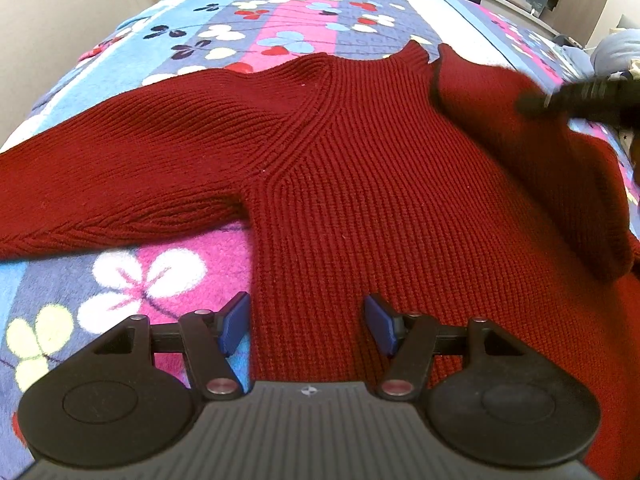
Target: Fold small clothes
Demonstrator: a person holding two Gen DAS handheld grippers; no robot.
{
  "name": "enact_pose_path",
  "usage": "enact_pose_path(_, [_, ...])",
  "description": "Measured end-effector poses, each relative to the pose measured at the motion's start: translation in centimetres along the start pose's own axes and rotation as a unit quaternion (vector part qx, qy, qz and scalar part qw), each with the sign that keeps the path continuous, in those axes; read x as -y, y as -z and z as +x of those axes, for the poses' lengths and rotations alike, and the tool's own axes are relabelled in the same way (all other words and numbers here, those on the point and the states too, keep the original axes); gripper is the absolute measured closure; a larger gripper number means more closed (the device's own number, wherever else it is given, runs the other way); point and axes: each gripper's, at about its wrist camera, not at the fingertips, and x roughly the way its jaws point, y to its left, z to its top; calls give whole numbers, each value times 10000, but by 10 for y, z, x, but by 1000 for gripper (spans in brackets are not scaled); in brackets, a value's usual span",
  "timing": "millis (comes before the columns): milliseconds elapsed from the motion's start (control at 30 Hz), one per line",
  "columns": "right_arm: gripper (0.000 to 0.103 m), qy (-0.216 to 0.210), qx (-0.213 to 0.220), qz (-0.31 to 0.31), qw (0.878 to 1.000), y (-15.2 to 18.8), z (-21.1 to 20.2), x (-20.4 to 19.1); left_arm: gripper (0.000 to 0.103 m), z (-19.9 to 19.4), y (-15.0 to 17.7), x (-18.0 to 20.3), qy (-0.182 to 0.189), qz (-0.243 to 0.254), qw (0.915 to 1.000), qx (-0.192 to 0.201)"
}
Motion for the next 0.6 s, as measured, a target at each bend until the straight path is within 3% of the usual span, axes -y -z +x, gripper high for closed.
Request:
enact_pose_path(133, [90, 96, 867, 403, 9954, -35, -44, 50, 35, -1, 0, 1, -5, 33, 10000, 6])
enact_pose_path(200, [90, 393, 1574, 1010, 9816, -51, -79, 94, 35, -1, 1, 2, -4, 45, 10000, 11])
enact_pose_path(233, [90, 777, 2021, 1236, 9684, -54, -102, 118, 34, -1, 1, 2, -6, 51, 10000, 15])
enact_pose_path(300, [90, 1867, 2811, 1454, 9301, -48, -144, 162, 34, -1, 2, 4, -24, 80, 10000, 33])
enact_pose_path(367, [88, 3258, 3062, 1570, 8806, -32, -172, 210, 34, -1, 3, 5, -44, 105, 9999, 49])
enact_pose_path(433, [72, 4409, 2495, 2087, 8365, 0, -185, 278, 34, -2, 3, 6, -45, 108, 9999, 58])
enact_pose_path(500, [72, 5153, 1812, 2793, 7897, 48, -203, 341, 34, -2, 4, 7, -44, 107, 9999, 62])
enact_pose_path(567, [71, 5389, 1451, 3518, 7515, 105, -228, 384, 33, -2, 4, 8, -41, 113, 9999, 70])
enact_pose_path(600, [71, 5354, 1327, 3804, 7423, 128, -235, 396, 33, -2, 4, 9, -44, 116, 9999, 70])
